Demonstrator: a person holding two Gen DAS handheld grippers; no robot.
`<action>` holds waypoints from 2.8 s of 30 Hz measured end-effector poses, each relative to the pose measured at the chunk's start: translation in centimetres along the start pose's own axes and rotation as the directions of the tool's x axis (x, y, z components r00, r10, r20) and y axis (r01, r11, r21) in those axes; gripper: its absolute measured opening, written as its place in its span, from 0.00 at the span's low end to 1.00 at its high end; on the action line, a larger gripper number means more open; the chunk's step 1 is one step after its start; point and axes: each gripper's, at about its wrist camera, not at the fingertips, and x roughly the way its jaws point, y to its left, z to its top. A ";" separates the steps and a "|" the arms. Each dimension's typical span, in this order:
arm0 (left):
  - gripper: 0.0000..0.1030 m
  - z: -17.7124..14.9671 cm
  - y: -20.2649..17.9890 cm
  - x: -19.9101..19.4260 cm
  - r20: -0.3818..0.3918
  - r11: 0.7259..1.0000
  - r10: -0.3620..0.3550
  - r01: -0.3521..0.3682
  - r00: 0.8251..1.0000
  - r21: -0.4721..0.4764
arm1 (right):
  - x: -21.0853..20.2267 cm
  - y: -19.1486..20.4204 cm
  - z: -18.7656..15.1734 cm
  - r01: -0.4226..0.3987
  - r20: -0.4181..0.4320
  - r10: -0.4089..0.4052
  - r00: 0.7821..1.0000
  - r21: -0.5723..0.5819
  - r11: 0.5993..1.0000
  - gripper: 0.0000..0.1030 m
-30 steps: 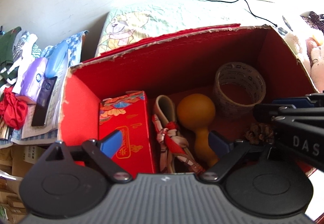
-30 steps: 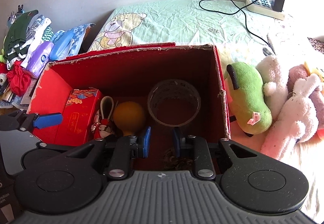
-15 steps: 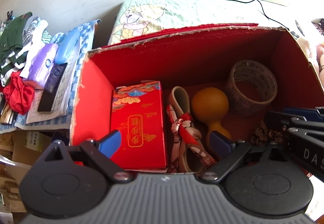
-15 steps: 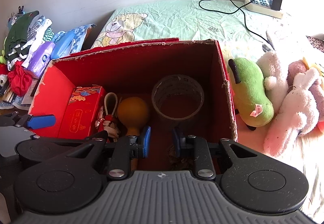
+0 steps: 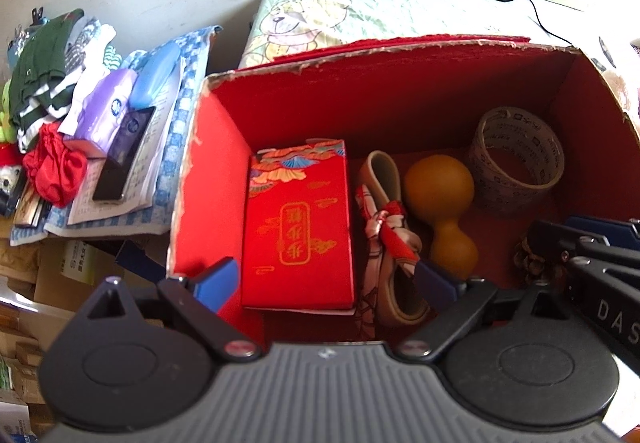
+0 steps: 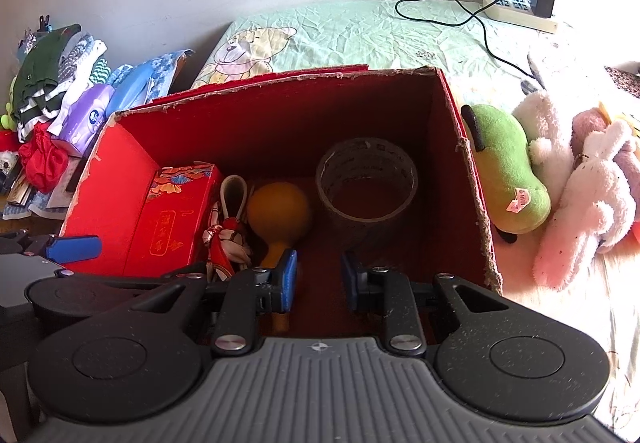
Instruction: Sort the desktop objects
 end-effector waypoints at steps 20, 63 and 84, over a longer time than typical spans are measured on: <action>0.93 -0.9 0.6 -2.4 0.042 1.000 0.005 -0.004 0.999 -0.024 | -2.5 0.4 -1.0 -0.001 0.066 0.000 0.998 0.014 1.000 0.32; 0.94 -12.6 -3.0 -6.8 -0.042 0.992 0.048 -0.053 0.998 -0.111 | -8.8 -1.4 -11.3 -0.058 0.059 0.060 0.996 -0.041 0.997 0.39; 0.93 -12.3 -0.5 -6.1 -0.085 0.991 0.052 -0.062 0.995 -0.122 | -7.6 0.8 -10.7 -0.092 0.021 0.094 0.995 -0.082 0.992 0.39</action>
